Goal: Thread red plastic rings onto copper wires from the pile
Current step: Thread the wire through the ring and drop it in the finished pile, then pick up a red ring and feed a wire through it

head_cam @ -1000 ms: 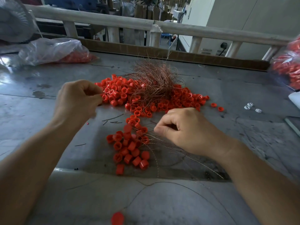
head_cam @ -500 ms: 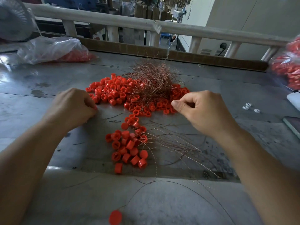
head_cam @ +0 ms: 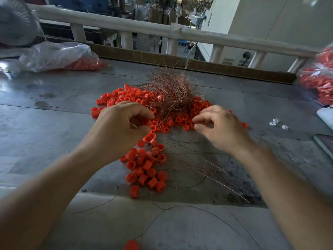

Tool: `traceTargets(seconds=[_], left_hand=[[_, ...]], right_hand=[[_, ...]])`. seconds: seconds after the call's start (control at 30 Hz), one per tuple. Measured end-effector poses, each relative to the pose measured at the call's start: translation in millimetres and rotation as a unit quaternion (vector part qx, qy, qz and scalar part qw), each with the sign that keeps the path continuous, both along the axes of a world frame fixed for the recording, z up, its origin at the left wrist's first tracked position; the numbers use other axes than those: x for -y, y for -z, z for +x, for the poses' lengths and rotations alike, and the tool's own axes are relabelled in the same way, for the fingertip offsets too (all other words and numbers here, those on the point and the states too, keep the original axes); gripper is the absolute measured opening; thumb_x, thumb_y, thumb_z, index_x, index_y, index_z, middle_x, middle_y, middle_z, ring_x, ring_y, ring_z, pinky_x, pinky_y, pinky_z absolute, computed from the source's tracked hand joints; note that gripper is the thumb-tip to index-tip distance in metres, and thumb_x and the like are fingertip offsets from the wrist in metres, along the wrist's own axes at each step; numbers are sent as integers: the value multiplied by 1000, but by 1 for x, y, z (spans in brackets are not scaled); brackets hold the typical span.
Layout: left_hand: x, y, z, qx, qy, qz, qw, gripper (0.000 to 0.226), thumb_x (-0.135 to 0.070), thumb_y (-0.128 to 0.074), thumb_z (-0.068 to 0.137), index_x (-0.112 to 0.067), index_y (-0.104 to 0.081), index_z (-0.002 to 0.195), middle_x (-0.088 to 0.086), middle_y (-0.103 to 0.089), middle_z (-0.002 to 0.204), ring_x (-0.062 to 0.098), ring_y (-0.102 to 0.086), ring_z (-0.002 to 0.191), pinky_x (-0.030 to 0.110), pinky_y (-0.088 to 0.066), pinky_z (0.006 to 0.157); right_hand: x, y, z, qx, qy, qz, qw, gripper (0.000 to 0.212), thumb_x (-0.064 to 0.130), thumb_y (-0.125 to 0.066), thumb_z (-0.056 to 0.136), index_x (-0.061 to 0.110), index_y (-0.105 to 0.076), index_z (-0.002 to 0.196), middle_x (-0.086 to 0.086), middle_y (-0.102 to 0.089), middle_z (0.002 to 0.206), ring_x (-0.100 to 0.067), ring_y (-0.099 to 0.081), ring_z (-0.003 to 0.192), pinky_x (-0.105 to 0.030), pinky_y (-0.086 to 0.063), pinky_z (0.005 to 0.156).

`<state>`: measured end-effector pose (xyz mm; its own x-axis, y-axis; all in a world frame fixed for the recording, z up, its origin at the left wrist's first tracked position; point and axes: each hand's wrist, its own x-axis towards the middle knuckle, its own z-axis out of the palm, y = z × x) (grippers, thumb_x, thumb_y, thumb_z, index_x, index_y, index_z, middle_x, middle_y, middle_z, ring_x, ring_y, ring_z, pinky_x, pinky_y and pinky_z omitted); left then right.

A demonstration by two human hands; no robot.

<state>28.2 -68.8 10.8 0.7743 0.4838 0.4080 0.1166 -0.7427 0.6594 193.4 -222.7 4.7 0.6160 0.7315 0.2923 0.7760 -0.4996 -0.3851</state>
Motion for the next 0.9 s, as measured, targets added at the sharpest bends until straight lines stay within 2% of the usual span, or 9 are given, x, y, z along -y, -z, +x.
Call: traceTargets(seconds=[0.07,0.17,0.37,0.57,0.67,0.77,0.83,0.9], left_hand=[[-1,1,0,-2,8,0,1000,43,-7,-74,71,-47,-57,74,-18,-60,78,-7,-59,70,0,-41,63],[-2,1,-1,1,14,4,1000,41,-10,-74,71,-47,-57,75,-19,-60,76,-12,-57,70,-3,-38,62],[0,0,-1,3,28,11,1000,41,-10,-75,71,-46,-57,75,-20,-60,74,-12,-57,68,-1,-40,64],[2,0,-1,6,39,1,999,39,-10,-74,71,-45,-58,76,-21,-59,75,-15,-56,67,-2,-39,62],[2,0,-1,3,39,2,999,39,-10,-74,71,-45,-58,76,-21,-60,75,-14,-56,68,-2,-39,63],[2,0,-1,4,38,2,999,39,-10,-75,70,-45,-58,76,-22,-60,74,-14,-57,68,-3,-39,62],[3,1,-1,8,40,1,999,41,-9,-75,71,-46,-58,77,-22,-59,75,-15,-56,69,-2,-38,62],[3,1,-1,19,50,-2,999,45,-6,-73,72,-47,-58,81,-21,-60,78,-12,-57,73,-1,-39,64]], right_hand=[[-2,0,-3,6,-34,-8,999,19,20,-63,85,19,-69,103,4,-53,123,-6,-46,107,-11,-27,86],[-7,-1,-9,22,-86,-1,996,19,16,-61,86,17,-70,103,3,-55,125,-12,-46,116,-19,-30,97],[-17,8,-12,29,-114,-63,991,36,22,-55,90,19,-55,126,5,-31,145,-11,-26,133,-21,-20,101],[-18,11,-11,38,-94,-48,994,47,24,-53,91,16,-42,136,4,-34,143,-11,-29,131,-17,-19,99],[-17,10,-12,42,-97,-9,994,41,20,-56,90,11,-51,129,0,-47,133,-14,-40,124,-15,-23,97],[-15,4,-15,72,-100,112,986,19,6,-64,82,4,-69,100,-7,-65,102,-19,-58,98,-24,-41,89],[-12,1,-16,85,-101,182,974,11,0,-65,77,2,-70,87,-7,-66,88,-16,-60,83,-23,-45,79],[-10,0,-17,84,-98,227,965,10,-3,-65,75,2,-68,83,-1,-64,81,-9,-59,77,-17,-45,73]])
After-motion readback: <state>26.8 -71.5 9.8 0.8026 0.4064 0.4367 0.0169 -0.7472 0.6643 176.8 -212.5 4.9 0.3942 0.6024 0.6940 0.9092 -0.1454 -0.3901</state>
